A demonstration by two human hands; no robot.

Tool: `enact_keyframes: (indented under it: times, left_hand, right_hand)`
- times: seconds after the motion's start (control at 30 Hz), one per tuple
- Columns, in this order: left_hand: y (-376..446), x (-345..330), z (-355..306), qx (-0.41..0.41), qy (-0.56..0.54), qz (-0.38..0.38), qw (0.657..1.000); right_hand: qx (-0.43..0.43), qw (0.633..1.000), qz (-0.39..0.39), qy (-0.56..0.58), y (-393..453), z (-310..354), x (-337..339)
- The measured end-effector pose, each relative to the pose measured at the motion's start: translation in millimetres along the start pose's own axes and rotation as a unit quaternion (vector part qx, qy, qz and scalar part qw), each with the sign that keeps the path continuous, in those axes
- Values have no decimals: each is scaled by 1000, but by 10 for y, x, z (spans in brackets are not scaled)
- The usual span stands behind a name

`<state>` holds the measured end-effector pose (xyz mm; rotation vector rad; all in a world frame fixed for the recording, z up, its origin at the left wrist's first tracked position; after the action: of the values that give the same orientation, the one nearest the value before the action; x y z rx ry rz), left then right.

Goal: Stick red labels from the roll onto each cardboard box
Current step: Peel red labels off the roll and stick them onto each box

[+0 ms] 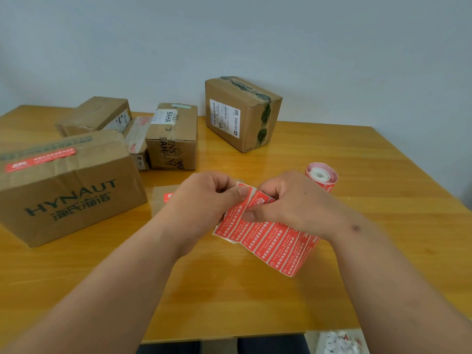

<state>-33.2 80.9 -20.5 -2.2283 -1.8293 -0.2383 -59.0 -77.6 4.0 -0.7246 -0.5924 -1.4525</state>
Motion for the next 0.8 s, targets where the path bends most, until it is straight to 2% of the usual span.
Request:
enact_keyframes:
  times: [0.27, 0.5, 0.8]
  left_hand:
    - [-3, -15, 38, 15, -28, -17, 999]
    - [-40, -18, 13, -2, -20, -35, 999]
    - [-79, 32, 55, -13, -15, 12, 1000]
  right_hand:
    - [46, 997, -32, -59, -33, 60, -3]
    - [-3, 1000, -5, -10, -19, 40, -11]
    - [6, 1000, -11, -7, -39, 19, -26]
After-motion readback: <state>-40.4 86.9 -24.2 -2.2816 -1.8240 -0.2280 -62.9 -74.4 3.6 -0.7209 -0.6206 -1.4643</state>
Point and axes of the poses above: each hand's wrist, its own y-axis towards the middle knuckle, its own x-axis out of the back of the hand, z = x × y, the point moved 2 cm from there along y, towards the middle knuckle, and after that the axes turned 11 degrees about -z, right-handed, at the moved point
